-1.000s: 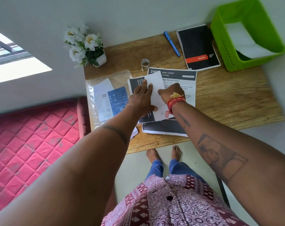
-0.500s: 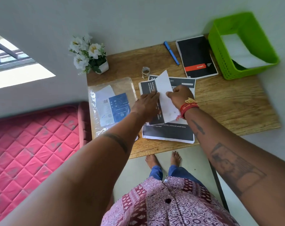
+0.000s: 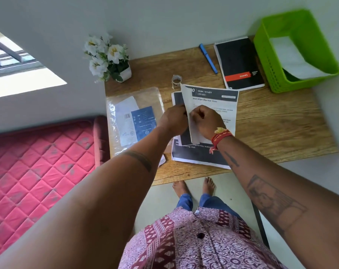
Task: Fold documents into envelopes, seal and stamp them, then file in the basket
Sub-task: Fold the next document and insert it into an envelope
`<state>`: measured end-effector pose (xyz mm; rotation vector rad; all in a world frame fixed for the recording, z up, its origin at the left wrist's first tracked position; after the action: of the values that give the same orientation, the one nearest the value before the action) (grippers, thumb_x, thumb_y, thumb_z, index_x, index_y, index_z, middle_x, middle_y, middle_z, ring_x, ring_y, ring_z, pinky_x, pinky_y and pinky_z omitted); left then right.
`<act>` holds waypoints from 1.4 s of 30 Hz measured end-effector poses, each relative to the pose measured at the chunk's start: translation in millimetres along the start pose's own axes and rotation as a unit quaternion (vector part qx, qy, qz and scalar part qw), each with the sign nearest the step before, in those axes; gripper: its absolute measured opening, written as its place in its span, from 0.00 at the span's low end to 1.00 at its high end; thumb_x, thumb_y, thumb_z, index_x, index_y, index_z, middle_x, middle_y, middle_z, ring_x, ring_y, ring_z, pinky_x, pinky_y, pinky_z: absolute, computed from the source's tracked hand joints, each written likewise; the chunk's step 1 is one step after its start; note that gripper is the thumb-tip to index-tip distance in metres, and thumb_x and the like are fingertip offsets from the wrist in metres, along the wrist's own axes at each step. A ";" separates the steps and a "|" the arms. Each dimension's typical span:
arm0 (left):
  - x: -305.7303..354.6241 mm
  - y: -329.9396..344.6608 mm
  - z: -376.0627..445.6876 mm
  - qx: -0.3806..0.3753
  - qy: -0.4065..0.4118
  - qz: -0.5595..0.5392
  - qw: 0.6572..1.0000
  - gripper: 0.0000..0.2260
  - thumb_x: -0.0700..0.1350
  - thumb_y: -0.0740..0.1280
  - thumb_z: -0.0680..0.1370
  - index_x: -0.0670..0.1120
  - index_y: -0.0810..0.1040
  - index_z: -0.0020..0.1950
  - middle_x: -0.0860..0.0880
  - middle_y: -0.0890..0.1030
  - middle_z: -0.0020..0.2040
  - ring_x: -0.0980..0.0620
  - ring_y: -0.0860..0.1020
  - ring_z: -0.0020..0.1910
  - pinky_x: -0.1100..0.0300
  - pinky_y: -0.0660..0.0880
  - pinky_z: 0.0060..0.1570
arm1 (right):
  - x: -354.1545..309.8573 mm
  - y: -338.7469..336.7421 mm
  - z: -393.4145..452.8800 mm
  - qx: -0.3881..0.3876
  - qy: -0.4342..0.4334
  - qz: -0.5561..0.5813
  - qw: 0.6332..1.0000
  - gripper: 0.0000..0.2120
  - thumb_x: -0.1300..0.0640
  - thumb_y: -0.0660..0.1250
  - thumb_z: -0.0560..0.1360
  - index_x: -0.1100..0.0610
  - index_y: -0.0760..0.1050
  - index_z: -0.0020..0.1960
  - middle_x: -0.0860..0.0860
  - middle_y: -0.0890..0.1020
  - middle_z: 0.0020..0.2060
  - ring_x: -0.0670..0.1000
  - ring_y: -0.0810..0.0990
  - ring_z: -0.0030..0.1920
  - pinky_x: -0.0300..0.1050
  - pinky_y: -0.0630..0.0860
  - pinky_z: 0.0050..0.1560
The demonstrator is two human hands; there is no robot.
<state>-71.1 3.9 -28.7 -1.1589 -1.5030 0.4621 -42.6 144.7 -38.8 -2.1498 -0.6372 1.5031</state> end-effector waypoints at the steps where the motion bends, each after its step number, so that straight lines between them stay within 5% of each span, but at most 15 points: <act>1: -1.8 -2.1 -1.0 0.016 -0.001 -0.015 1.000 0.14 0.42 0.58 0.83 0.41 0.81 0.59 0.38 0.82 0.59 0.36 0.79 0.58 0.50 0.76 0.55 | 2.4 0.8 -0.4 -0.006 -0.015 -0.035 0.999 0.07 0.52 0.67 0.80 0.55 0.81 0.50 0.53 0.84 0.47 0.55 0.82 0.49 0.43 0.73 0.49; 12: -27.2 -1.6 -10.6 0.115 -0.053 -0.133 0.983 0.19 0.43 0.58 0.85 0.47 0.69 0.77 0.43 0.76 0.72 0.43 0.76 0.68 0.45 0.76 0.65 | 1.4 6.8 21.3 -0.078 -0.012 -0.165 0.983 0.05 0.58 0.74 0.75 0.54 0.78 0.48 0.52 0.83 0.47 0.56 0.79 0.50 0.42 0.67 0.47; 18: -25.9 15.0 -8.4 0.021 -0.017 0.059 0.998 0.26 0.44 0.69 0.82 0.44 0.67 0.79 0.39 0.56 0.83 0.35 0.62 0.79 0.42 0.65 0.75 | -2.8 4.7 31.2 -0.126 0.031 -0.162 0.978 0.09 0.57 0.75 0.73 0.48 0.75 0.45 0.48 0.80 0.45 0.54 0.79 0.48 0.43 0.69 0.47; 22: -21.9 18.9 -7.0 -0.001 -0.015 0.109 0.994 0.30 0.47 0.71 0.81 0.45 0.64 0.80 0.38 0.48 0.84 0.34 0.56 0.80 0.39 0.64 0.75 | -6.1 2.1 35.1 -0.133 0.052 -0.142 0.979 0.04 0.54 0.72 0.76 0.52 0.78 0.48 0.51 0.82 0.45 0.57 0.82 0.49 0.51 0.79 0.52; 25: -20.1 17.6 -7.4 -0.006 -0.018 0.120 0.993 0.30 0.49 0.71 0.81 0.46 0.63 0.80 0.39 0.47 0.84 0.34 0.56 0.80 0.37 0.66 0.73 | -2.8 -1.7 36.0 -0.102 0.072 -0.093 0.988 0.08 0.51 0.68 0.79 0.55 0.78 0.50 0.55 0.84 0.45 0.59 0.84 0.47 0.58 0.82 0.52; 30: -18.5 16.4 -8.4 -0.007 -0.018 0.115 0.993 0.33 0.54 0.72 0.79 0.48 0.63 0.80 0.41 0.46 0.84 0.35 0.56 0.80 0.38 0.64 0.74 | 4.2 -5.3 34.5 -0.041 0.107 -0.006 0.993 0.05 0.50 0.67 0.79 0.51 0.75 0.48 0.55 0.85 0.42 0.55 0.84 0.39 0.47 0.83 0.33; 36: -24.3 15.0 -10.6 0.031 -0.024 0.072 0.997 0.28 0.52 0.65 0.84 0.49 0.61 0.82 0.41 0.51 0.84 0.34 0.57 0.80 0.41 0.59 0.77 | 9.9 4.2 33.2 -0.009 -0.004 -0.108 0.994 0.07 0.52 0.68 0.79 0.46 0.72 0.55 0.47 0.78 0.44 0.53 0.76 0.41 0.43 0.68 0.46; 42: -25.6 22.7 -10.1 0.002 -0.006 0.129 0.992 0.30 0.55 0.67 0.82 0.55 0.61 0.83 0.44 0.51 0.85 0.36 0.56 0.80 0.40 0.61 0.76 | 9.9 4.8 32.3 -0.015 -0.028 -0.127 0.991 0.11 0.52 0.67 0.80 0.46 0.71 0.60 0.50 0.81 0.45 0.54 0.79 0.40 0.44 0.72 0.45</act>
<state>-55.4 -10.8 -57.2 -1.3576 -1.3662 0.6471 -69.5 149.7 -59.2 -1.9669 -0.9207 1.4276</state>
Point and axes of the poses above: each hand's wrist, its own z-axis towards the middle knuckle, its own y-axis out of the palm, x = y × z, the point moved 4 cm from there along z, towards the middle knuckle
